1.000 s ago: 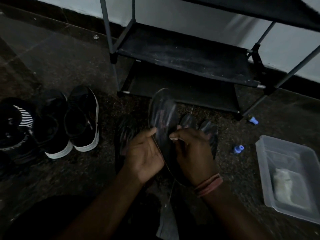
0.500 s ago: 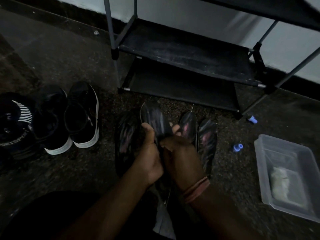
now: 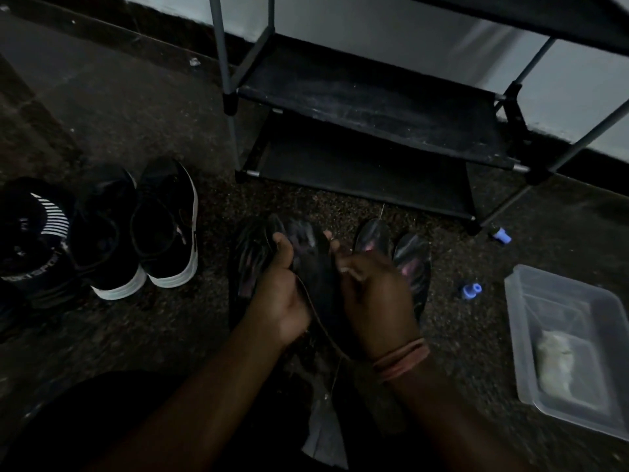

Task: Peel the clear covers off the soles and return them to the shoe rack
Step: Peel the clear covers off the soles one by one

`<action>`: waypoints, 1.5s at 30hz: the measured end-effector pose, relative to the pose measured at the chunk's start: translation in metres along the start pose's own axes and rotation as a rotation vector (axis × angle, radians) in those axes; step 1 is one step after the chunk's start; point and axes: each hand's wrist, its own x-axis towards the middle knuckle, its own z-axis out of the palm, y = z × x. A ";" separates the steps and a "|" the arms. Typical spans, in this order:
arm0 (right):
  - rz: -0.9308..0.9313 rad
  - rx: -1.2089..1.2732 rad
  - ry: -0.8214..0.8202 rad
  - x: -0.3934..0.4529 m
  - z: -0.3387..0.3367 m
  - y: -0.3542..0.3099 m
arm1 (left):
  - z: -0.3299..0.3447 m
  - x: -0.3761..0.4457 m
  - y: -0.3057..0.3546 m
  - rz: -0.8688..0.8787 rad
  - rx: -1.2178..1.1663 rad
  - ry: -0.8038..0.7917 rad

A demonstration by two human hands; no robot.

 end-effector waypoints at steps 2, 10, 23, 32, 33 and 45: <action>0.157 0.021 0.093 0.007 -0.016 0.019 | 0.003 0.000 0.007 0.027 -0.016 -0.011; 0.038 0.102 -0.238 -0.010 0.014 -0.023 | 0.006 -0.003 -0.012 -0.074 0.005 -0.126; 0.094 0.004 0.040 0.004 -0.003 0.013 | 0.008 -0.003 -0.024 -0.084 -0.020 -0.138; 0.149 0.020 0.078 0.005 -0.002 0.021 | 0.009 -0.003 -0.030 -0.112 -0.045 -0.140; 0.137 0.002 0.062 0.004 -0.001 0.018 | 0.010 -0.004 -0.030 -0.120 -0.047 -0.140; 0.058 0.134 -0.167 -0.007 0.009 -0.020 | 0.006 -0.005 -0.019 -0.095 -0.100 -0.154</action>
